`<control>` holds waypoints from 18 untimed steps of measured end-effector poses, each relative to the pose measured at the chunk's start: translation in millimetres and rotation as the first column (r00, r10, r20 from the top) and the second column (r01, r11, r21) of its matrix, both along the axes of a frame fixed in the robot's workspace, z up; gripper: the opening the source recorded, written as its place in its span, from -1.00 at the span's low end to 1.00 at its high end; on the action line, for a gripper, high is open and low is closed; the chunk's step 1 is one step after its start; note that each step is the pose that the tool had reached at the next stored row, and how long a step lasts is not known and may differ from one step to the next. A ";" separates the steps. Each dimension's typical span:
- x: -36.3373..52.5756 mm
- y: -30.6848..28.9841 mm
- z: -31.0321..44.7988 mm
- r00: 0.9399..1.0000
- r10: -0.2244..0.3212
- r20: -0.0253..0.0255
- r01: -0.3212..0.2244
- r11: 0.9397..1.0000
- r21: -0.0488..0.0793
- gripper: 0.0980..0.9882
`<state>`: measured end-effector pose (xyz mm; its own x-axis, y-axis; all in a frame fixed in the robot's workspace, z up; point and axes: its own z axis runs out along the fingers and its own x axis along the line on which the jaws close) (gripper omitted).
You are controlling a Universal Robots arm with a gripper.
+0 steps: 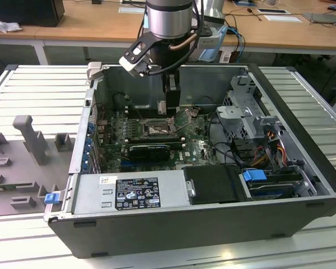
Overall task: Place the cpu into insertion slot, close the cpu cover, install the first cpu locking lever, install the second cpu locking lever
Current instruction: 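Place the cpu into insertion slot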
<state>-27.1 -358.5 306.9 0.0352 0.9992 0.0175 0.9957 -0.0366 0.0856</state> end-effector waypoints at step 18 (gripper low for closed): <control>-3.4 11.9 -49.1 0.998 0.058 0.001 -0.058 0.998 0.000 -0.03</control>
